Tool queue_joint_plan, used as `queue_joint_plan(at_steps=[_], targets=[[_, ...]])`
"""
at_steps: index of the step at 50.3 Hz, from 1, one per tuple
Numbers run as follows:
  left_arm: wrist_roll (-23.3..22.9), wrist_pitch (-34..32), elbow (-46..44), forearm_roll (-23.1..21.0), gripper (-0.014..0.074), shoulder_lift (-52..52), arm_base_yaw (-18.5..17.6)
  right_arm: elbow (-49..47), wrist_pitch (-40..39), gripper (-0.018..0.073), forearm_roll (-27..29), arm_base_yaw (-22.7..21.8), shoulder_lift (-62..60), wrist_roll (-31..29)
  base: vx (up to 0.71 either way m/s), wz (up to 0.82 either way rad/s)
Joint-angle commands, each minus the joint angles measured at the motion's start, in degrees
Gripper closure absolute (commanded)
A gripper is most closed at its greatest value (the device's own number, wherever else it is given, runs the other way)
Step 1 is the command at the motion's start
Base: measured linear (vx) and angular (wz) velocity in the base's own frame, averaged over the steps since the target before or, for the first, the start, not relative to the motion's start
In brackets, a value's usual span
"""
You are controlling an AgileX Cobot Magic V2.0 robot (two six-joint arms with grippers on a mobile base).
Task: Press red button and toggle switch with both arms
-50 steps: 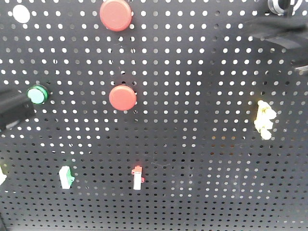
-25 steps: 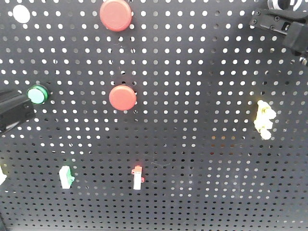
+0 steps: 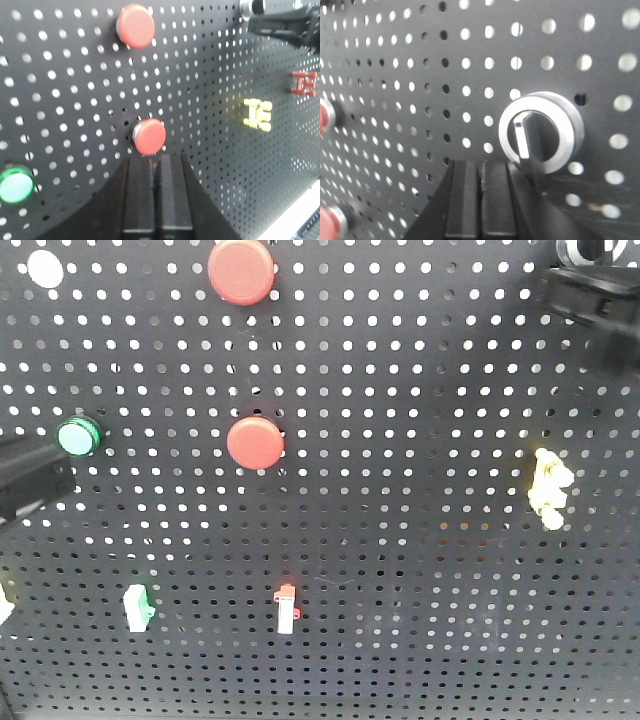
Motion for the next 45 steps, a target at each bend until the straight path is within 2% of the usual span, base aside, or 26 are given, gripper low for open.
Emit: queue_joint_plan(at_steps=[1,8,19,33,39,45], targets=[[-0.6,-4.4,-1.4,-0.8,0.0595,-0.4,-0.2,-2.0,-9.4,0.0562,-0.6,-0.8,-2.2,-0.2,0.00,0.00],[-0.5,-4.4,-1.4,-0.8,0.0595,-0.4,-0.2,-2.0,-13.7,0.0562,-0.9,-0.8,-2.4,0.0,0.00,0.00],[-0.5,-4.4,-1.4,-0.7,0.0595,-0.4,-0.2,-2.0,-12.6,0.0562,-2.1,-0.8,-1.9,1.0,0.00,0.00],[-0.5,-4.3,-1.4,-0.8,0.0595,-0.5,-0.2,-2.0,-14.9,0.0562,-7.9,-2.2,-1.9,1.1,0.00,0.00],[-0.5,-4.3,-1.4,-0.8,0.0595,-0.5,-0.2,-2.0,-13.4,0.0562,-8.1,-3.1,-2.0,2.8,0.00,0.00],[-0.5,-4.1,-1.4,-0.5,0.0595,-0.5,-0.2,-1.3,-6.4,0.0562,-10.5,-3.1,-3.7,6.2,0.00,0.00]])
